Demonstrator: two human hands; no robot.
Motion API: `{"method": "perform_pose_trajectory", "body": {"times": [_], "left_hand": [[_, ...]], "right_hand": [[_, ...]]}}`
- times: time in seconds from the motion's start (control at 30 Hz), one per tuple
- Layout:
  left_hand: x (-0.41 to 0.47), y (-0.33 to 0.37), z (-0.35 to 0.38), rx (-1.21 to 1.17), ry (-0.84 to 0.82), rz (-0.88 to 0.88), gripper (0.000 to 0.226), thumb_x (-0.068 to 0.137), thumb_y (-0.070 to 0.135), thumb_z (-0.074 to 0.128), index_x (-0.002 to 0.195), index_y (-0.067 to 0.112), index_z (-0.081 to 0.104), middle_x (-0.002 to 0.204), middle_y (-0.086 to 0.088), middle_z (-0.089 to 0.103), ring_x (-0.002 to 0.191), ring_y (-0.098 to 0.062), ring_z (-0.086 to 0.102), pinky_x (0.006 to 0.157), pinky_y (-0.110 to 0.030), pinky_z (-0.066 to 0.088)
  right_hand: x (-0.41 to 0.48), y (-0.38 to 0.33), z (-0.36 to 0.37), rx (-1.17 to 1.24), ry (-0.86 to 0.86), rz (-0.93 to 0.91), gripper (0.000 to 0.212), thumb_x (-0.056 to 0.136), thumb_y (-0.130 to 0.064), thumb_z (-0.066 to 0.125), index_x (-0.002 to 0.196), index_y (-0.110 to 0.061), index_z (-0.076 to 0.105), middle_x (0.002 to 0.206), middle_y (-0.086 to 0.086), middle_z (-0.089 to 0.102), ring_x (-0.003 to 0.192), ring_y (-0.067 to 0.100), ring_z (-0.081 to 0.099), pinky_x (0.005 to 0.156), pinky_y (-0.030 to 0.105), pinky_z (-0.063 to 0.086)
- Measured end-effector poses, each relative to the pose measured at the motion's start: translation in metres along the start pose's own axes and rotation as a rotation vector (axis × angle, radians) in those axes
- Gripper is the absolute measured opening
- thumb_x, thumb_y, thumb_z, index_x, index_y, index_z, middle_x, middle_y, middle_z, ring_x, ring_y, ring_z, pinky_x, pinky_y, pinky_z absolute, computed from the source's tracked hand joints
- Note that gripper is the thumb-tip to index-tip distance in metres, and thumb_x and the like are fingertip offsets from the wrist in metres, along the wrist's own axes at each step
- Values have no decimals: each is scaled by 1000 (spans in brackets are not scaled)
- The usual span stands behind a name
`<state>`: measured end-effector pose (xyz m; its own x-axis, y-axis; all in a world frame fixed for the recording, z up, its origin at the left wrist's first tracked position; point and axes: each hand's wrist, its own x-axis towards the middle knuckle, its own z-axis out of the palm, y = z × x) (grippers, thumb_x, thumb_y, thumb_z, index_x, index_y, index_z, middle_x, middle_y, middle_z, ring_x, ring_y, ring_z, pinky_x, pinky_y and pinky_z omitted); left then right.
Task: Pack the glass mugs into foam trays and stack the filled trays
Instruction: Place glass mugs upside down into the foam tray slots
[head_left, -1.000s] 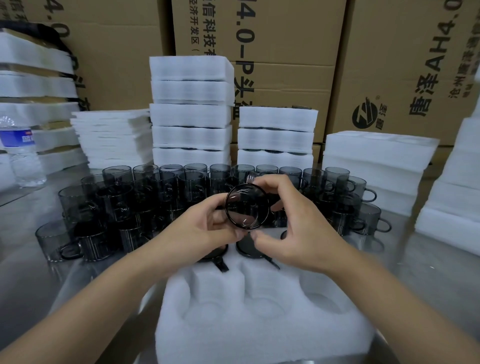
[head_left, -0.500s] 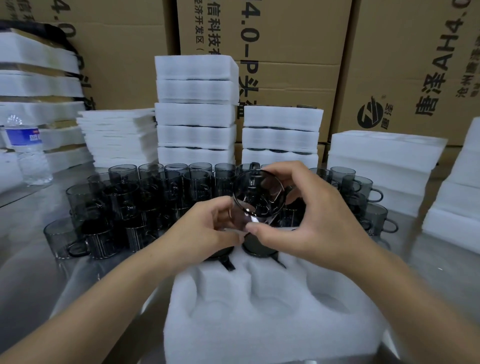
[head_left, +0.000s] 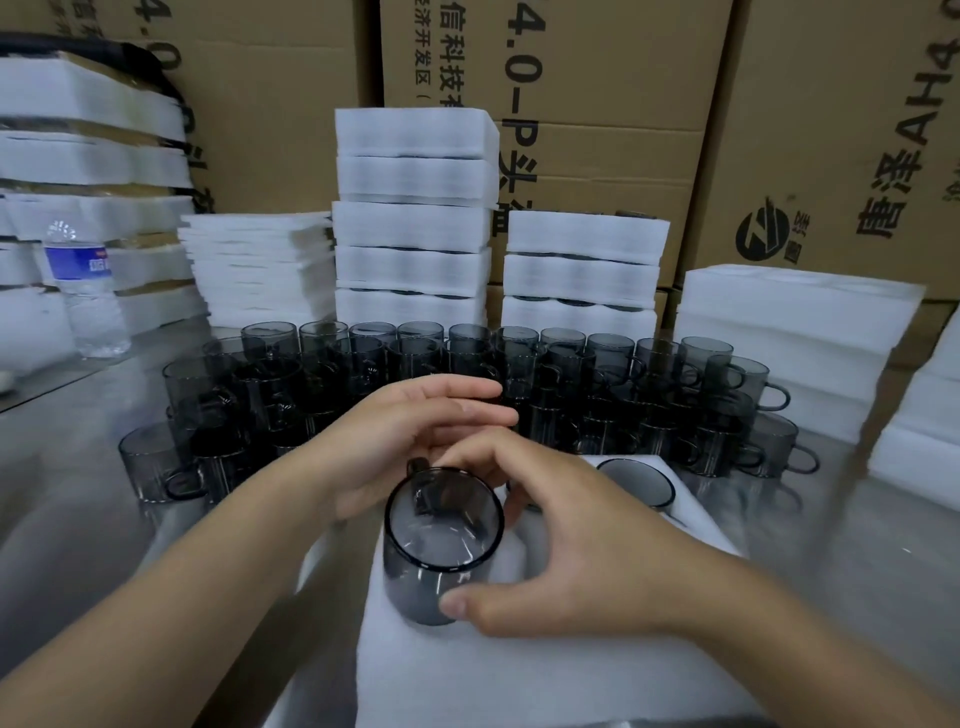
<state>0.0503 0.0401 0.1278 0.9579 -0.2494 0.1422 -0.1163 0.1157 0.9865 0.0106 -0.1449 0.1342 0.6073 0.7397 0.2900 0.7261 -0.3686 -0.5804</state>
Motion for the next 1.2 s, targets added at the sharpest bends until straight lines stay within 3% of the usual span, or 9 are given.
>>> {"method": "perform_pose_trajectory", "body": {"times": [0.2,0.27,0.37,0.47,0.6,0.87,1.07,1.2], "left_hand": [[-9,14,-21,360,-240,-24,46,83,23,62,127,23,52,124,4,65,117,-14,60,92,-22,49],[-14,18,-28,429,-323,-47,63,77,31,71,134,26,44,133,8,59,126,-11,52,102,-24,43],[-22,24,-35,471,-436,-78,101,59,54,83,142,25,34,145,3,48,135,-11,42,111,-34,36],[-26,26,-38,481,-512,-83,114,55,55,85,146,18,26,151,-5,38,140,-16,33,117,-43,23],[-26,27,-37,540,-534,-107,113,55,53,85,145,19,26,151,2,37,140,-9,32,118,-37,23],[-26,26,-40,576,-541,-123,103,60,50,84,143,22,31,148,9,42,138,-7,34,116,-34,28],[-27,26,-41,591,-545,-128,98,61,49,83,142,22,34,146,11,44,138,-7,35,114,-31,29],[-27,25,-42,599,-545,-133,91,63,29,81,140,21,35,145,10,45,137,-6,36,114,-29,29]], "right_hand": [[-2,-1,-2,-7,-107,20,57,67,-49,72,114,-51,40,116,-28,47,113,-4,45,93,27,43],[-1,-1,-2,1,-113,31,57,68,-47,73,116,-51,41,117,-28,48,113,-5,46,93,27,44],[-1,-1,-3,29,-127,39,56,69,-45,73,116,-50,43,116,-30,50,112,-8,47,91,22,43],[-2,-1,-3,52,-130,43,56,68,-43,74,115,-48,45,114,-29,53,111,-6,49,93,24,42],[0,0,-5,46,-133,49,57,66,-44,73,115,-48,45,114,-23,56,111,2,52,96,35,44],[1,3,-4,50,-161,92,54,64,-52,70,112,-47,46,112,-22,57,109,0,53,96,36,45],[1,4,-4,71,-181,108,52,67,-47,73,113,-45,48,111,-19,58,108,-1,53,97,36,44],[2,5,-4,78,-178,103,51,65,-47,73,111,-43,51,111,-17,59,108,1,54,96,37,45]]}}
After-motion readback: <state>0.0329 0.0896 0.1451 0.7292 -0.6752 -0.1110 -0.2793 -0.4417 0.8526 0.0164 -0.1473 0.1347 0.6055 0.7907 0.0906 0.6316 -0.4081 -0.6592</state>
